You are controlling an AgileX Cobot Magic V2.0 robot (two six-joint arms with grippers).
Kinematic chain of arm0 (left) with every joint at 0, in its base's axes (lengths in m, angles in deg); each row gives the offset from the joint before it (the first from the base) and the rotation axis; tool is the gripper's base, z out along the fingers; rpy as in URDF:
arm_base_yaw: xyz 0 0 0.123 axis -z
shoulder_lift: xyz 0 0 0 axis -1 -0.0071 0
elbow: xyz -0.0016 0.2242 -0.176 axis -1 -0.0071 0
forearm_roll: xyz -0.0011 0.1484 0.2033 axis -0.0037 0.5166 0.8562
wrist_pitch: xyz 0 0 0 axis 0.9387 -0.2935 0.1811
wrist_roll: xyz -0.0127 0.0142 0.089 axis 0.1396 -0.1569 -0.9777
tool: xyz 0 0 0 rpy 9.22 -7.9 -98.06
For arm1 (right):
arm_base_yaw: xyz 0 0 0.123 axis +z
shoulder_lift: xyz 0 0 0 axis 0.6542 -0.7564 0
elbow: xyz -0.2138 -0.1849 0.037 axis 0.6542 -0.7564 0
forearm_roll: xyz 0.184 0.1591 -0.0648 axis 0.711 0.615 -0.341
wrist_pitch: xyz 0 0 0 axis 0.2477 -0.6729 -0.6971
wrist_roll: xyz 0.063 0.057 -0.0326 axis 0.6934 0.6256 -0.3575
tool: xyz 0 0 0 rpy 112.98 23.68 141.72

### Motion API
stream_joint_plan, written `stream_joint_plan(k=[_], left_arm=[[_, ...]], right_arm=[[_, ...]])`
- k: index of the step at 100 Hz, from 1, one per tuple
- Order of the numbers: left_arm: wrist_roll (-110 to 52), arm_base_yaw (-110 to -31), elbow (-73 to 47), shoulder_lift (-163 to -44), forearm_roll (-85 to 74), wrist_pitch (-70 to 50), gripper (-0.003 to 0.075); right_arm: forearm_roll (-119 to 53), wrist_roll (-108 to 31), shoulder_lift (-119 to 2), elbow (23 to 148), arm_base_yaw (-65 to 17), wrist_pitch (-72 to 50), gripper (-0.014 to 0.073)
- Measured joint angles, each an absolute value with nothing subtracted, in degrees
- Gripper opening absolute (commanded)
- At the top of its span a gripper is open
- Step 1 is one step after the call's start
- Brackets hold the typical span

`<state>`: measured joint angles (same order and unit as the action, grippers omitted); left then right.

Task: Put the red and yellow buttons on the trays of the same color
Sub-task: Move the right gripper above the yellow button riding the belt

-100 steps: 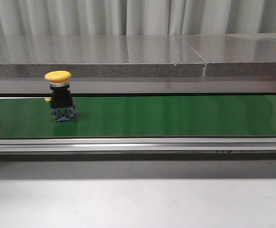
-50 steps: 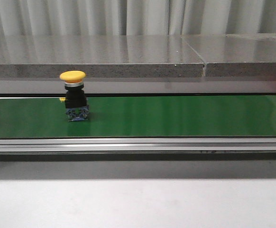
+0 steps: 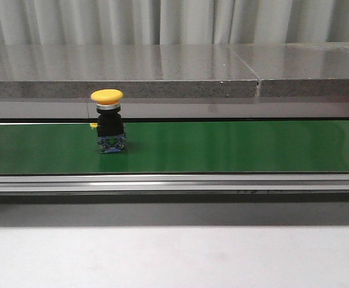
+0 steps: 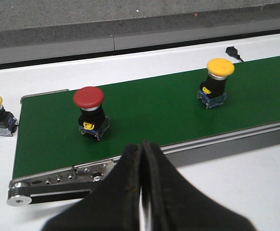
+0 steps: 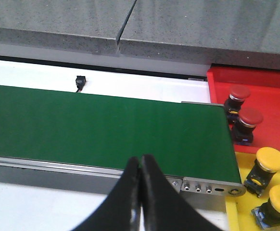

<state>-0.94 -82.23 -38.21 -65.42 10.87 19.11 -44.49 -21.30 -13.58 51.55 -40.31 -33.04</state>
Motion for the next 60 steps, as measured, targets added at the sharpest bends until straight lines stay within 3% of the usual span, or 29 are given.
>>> stream_joint_plan(k=[38,60], left_arm=[[-0.94,-82.23,-38.62,-63.61,10.87,20.07,-0.0021],[-0.98,-82.23,-38.62,-63.61,10.78,20.07,-0.0021]], right_arm=[[-43.38,-21.30,-13.94,51.55,-40.31,-32.69,-0.0067],[-42.24,-21.30,-22.45,56.16,-40.06,-33.45,-0.0067]])
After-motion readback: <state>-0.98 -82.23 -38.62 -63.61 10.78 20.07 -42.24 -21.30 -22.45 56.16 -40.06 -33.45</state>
